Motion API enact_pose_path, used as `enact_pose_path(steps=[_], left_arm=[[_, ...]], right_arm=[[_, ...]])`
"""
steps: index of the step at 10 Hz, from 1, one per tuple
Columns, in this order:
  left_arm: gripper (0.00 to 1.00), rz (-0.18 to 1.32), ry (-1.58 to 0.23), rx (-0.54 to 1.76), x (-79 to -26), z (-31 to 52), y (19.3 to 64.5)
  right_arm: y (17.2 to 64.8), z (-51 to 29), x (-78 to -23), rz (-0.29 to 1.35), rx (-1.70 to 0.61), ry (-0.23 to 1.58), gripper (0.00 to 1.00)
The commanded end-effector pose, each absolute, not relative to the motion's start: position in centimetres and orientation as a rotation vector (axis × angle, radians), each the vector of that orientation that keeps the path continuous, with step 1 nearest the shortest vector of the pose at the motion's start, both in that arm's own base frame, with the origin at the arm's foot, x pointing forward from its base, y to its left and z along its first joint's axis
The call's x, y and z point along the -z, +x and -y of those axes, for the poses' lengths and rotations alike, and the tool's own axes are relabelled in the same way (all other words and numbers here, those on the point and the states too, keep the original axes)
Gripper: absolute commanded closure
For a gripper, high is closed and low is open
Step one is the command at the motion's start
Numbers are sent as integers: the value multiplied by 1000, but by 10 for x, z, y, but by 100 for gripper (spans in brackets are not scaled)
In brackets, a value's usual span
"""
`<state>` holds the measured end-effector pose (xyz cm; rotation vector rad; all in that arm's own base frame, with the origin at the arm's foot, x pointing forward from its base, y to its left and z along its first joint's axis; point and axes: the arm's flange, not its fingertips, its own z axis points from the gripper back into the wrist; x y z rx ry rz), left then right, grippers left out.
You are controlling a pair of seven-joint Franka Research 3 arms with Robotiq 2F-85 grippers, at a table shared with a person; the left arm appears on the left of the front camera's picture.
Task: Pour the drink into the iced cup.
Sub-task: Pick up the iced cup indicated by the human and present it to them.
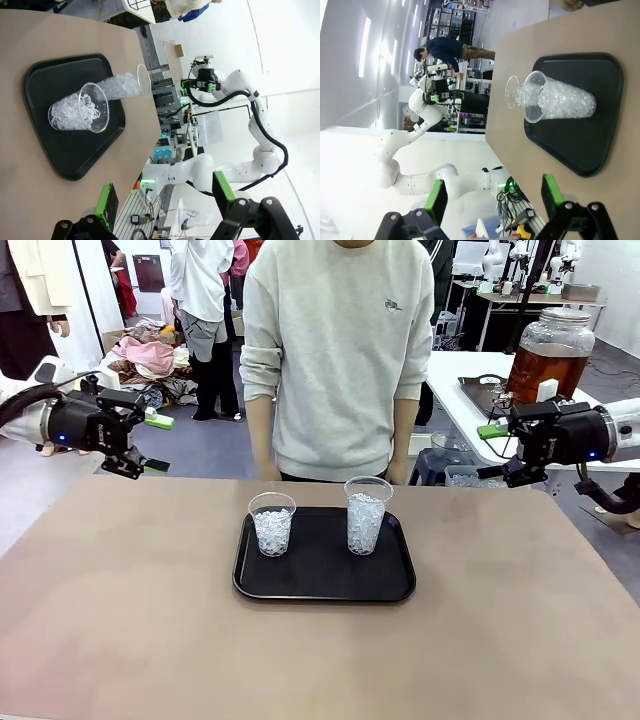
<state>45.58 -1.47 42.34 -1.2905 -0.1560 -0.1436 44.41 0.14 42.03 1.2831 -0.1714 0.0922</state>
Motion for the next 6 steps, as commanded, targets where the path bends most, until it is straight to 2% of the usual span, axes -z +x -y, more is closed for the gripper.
enact_pose_path(steps=[1,6], left_arm=[[0,168,-1281,145,-426,15,455],[0,168,-1281,145,-426,15,455]], right_arm=[[444,-2,-420,170,-91,1278,0],[444,-2,-420,170,-91,1278,0]])
